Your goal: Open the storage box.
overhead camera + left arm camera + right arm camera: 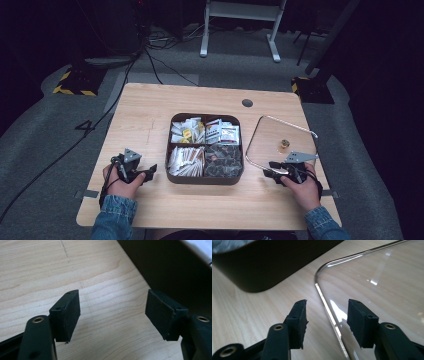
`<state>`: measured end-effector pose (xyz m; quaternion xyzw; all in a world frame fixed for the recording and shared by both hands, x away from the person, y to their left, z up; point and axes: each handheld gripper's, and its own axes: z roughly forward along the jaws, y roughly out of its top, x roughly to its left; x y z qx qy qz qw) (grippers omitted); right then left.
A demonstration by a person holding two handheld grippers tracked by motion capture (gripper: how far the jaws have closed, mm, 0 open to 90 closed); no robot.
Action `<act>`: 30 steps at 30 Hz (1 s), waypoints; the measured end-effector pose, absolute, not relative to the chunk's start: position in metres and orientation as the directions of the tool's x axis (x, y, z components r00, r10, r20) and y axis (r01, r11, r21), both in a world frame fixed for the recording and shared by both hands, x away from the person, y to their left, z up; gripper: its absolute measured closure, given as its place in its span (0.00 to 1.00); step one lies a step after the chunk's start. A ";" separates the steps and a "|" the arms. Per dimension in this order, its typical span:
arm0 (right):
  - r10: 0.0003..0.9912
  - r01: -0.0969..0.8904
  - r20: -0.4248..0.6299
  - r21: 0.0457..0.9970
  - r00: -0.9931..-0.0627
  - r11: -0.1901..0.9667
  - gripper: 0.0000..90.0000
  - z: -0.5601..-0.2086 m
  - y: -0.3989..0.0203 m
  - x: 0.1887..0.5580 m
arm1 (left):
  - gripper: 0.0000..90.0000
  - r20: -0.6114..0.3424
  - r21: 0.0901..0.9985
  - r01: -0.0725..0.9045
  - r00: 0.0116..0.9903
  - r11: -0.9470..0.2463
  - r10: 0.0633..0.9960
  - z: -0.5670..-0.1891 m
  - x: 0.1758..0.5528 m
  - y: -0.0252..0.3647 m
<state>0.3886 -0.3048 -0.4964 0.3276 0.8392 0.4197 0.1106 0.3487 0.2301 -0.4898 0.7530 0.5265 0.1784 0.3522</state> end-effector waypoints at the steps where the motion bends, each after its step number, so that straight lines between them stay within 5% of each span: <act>1: 0.631 0.450 0.086 0.775 -0.771 0.444 0.59 -0.498 -0.302 0.387 | 0.32 -0.121 0.723 0.667 0.378 -0.179 0.918 -0.486 0.348 0.230; 16: 0.523 0.347 0.016 0.765 -0.852 0.542 0.62 -0.503 -0.271 0.370 | 0.26 -0.137 0.720 0.672 0.386 -0.176 0.912 -0.468 0.352 0.214; 21: 0.544 0.352 -0.002 0.761 -0.839 0.545 0.52 -0.504 -0.270 0.370 | 0.29 -0.116 0.712 0.669 0.412 -0.214 0.904 -0.462 0.352 0.209; 30: 0.558 0.360 -0.004 0.760 -0.830 0.541 0.48 -0.504 -0.270 0.371 | 0.33 -0.126 0.754 0.631 0.412 -0.182 0.902 -0.443 0.353 0.207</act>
